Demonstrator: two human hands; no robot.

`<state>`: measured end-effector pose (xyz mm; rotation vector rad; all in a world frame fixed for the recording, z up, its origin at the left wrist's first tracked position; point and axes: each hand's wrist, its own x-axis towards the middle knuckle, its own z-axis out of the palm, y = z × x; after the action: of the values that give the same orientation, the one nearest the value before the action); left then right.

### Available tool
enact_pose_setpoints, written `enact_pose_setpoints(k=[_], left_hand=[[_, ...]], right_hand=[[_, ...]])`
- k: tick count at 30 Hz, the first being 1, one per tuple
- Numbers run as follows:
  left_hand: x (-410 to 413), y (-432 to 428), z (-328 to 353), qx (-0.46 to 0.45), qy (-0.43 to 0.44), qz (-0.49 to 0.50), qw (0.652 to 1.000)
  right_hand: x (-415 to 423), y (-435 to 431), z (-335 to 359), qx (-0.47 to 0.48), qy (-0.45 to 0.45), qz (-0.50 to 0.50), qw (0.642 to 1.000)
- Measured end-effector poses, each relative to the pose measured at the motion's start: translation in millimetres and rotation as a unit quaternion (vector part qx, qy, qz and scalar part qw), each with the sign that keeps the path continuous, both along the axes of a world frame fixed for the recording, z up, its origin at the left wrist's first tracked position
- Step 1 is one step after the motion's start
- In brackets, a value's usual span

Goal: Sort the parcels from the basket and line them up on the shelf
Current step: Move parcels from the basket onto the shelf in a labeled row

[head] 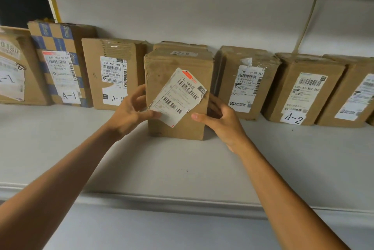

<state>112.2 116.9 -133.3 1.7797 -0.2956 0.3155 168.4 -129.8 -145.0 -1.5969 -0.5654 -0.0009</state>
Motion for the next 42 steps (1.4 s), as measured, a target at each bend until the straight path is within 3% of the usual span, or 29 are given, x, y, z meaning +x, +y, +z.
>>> enact_pose_setpoints(k=[7, 15, 20, 24, 27, 32, 37, 42], left_hand=[[-2.1, -1.7, -0.3, -0.004, -0.004, 0.007, 1.000], [-13.5, -6.5, -4.2, 0.011, 0.018, 0.048, 0.999], [-47.6, -23.9, -2.5, 0.072, 0.000, 0.125, 0.990], [-79.7, -39.4, 2.0, 0.102, 0.001, 0.159, 0.982], [-102.1, -59.0, 8.2, 0.182, 0.001, 0.189, 0.965], [-132.2, -125.8, 23.5, 0.374, 0.044, 0.126, 0.918], [-151.9, -213.8, 28.4, 0.397, 0.050, 0.053, 0.915], [-161.4, -307.2, 27.0, 0.411, 0.039, -0.022, 0.910]], right_hand=[[2.4, -0.2, 1.2, -0.046, -0.019, -0.002, 0.999], [-12.8, 8.0, -3.1, -0.034, -0.012, -0.094, 0.995], [-43.1, 13.6, 4.2, -0.049, -0.014, -0.161, 0.986], [-75.3, 0.9, 8.2, -0.092, -0.012, -0.141, 0.986], [-99.4, -19.4, 13.3, -0.142, -0.031, -0.125, 0.981], [-146.3, -79.6, 23.8, -0.223, -0.042, -0.147, 0.963], [-193.7, -161.4, 23.1, -0.279, -0.016, -0.188, 0.941], [-238.6, -252.0, 14.5, -0.268, 0.032, -0.266, 0.925]])
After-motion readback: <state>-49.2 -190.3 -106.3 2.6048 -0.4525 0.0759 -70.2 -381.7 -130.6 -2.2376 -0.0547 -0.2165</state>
